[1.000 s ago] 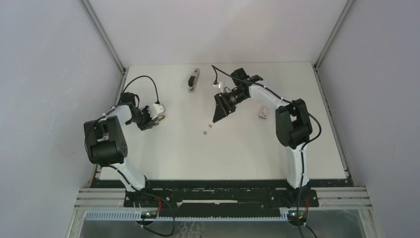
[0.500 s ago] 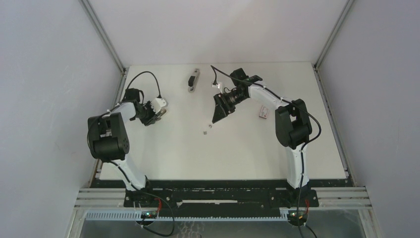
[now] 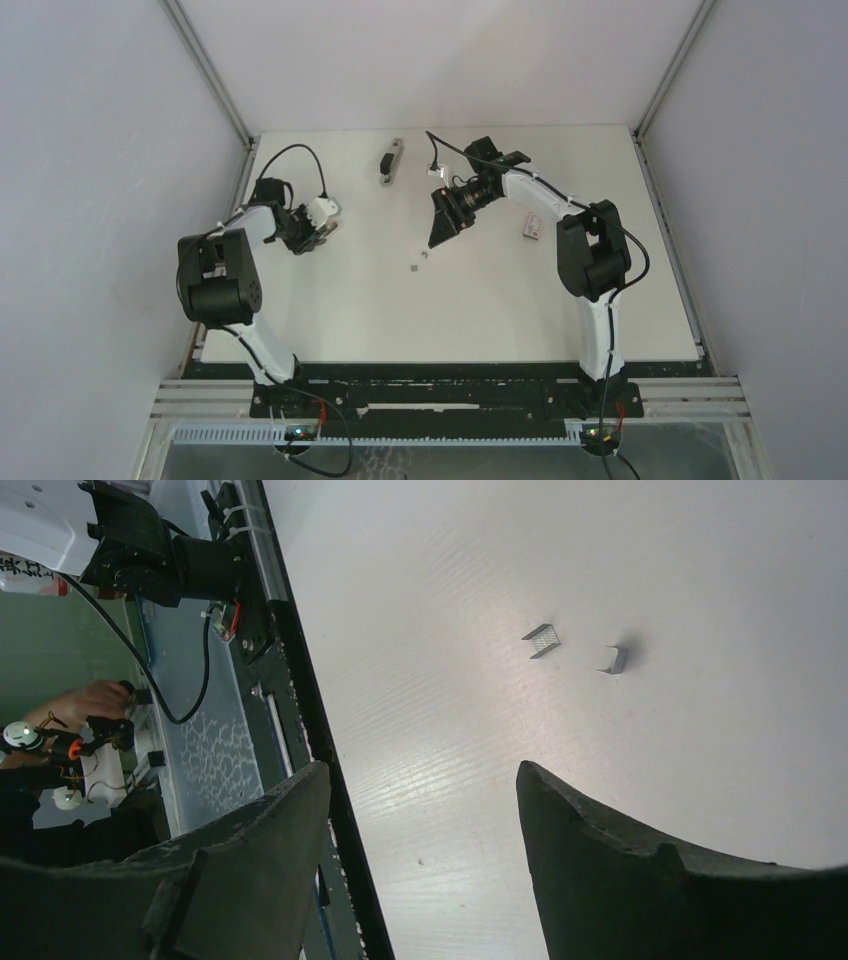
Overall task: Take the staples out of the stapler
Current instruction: Place the stapler at the center of the board.
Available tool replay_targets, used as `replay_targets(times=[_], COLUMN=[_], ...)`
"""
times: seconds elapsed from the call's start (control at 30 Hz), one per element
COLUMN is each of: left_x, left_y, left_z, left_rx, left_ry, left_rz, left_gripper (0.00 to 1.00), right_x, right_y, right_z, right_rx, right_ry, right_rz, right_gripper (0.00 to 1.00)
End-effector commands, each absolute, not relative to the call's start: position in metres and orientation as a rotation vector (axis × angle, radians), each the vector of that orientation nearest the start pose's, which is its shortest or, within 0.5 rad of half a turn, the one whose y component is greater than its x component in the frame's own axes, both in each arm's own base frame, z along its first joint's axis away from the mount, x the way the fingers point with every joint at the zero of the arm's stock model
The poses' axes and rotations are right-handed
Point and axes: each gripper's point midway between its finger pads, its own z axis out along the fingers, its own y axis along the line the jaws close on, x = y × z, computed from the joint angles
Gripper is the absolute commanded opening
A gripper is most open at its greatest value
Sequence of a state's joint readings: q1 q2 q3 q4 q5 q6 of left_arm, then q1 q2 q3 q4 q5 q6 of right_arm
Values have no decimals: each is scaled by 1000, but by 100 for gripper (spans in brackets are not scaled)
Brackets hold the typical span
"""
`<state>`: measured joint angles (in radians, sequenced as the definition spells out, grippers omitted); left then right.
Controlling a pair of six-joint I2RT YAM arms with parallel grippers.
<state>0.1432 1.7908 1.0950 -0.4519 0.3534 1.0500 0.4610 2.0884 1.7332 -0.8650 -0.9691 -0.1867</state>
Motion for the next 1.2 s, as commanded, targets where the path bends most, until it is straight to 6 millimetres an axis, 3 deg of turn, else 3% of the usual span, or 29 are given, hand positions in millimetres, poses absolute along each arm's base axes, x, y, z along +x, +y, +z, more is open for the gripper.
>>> replay_targets(times=[0.0,0.37,0.83,1.17], left_x=[373,351,351,355], left_y=[17,17,21,21], left_z=[39,27,24,36], left_rx=[1265,1284,1264,1225], left_ry=[2248,2327,2363,2326], left_rz=[-124,-157,-133,-110], left_gripper=[31,43,55,66], right_x=[317,314,314,314], right_y=[318,321,321,320], right_z=[166,165,164,165], right_rx=[-1104,-1118,-1124,-1126], right_ry=[2260,2258,2260,2257], right_rz=[1399,1394,1389,1387], right_gripper=[68,68,68,68])
